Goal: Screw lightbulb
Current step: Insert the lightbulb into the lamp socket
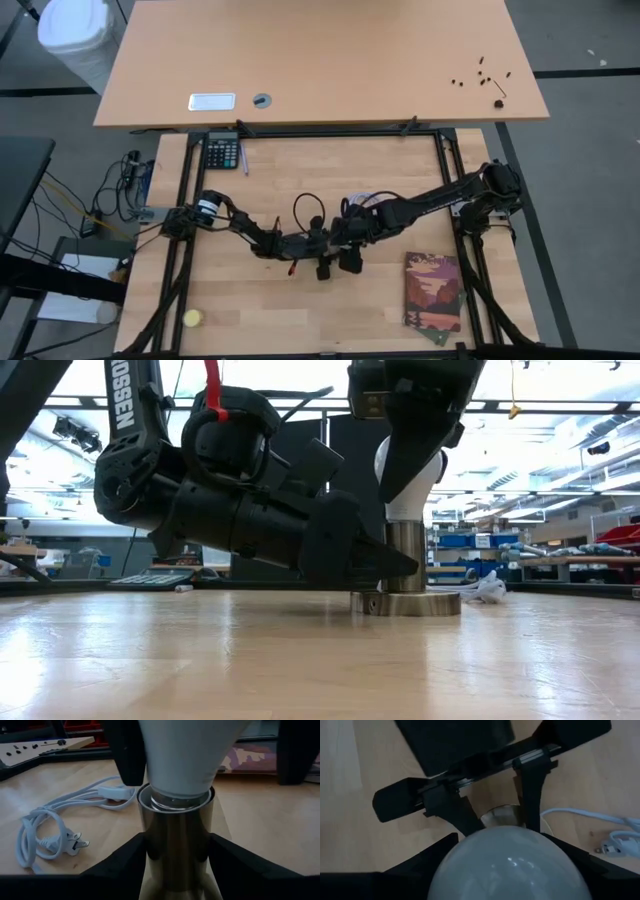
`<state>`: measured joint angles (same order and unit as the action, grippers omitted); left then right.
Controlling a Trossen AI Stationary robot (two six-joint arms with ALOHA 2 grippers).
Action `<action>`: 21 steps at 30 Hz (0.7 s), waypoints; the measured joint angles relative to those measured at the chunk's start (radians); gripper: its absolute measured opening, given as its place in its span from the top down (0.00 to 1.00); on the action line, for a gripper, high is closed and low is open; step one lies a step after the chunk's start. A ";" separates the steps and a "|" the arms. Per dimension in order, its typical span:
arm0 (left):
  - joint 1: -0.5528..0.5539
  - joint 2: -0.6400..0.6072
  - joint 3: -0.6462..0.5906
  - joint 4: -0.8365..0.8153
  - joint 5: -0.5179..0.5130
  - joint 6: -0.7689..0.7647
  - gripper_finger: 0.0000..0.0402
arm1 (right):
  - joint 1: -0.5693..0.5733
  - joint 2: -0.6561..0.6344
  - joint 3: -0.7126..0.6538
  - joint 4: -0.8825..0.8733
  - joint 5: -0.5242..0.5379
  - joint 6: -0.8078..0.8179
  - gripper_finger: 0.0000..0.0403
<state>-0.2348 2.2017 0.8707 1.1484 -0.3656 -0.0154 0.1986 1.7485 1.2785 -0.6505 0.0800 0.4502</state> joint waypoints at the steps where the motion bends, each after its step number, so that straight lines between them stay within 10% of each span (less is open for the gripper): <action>1: 0.000 0.000 0.000 0.001 0.000 0.000 0.48 | -0.005 0.000 0.000 0.001 -0.005 0.003 0.31; 21: -0.004 0.000 0.000 0.000 0.043 0.005 0.48 | -0.015 0.002 -0.004 -0.036 -0.034 -0.016 0.31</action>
<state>-0.2386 2.2017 0.8707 1.1488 -0.3229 -0.0103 0.1838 1.7509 1.2740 -0.6862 0.0458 0.4339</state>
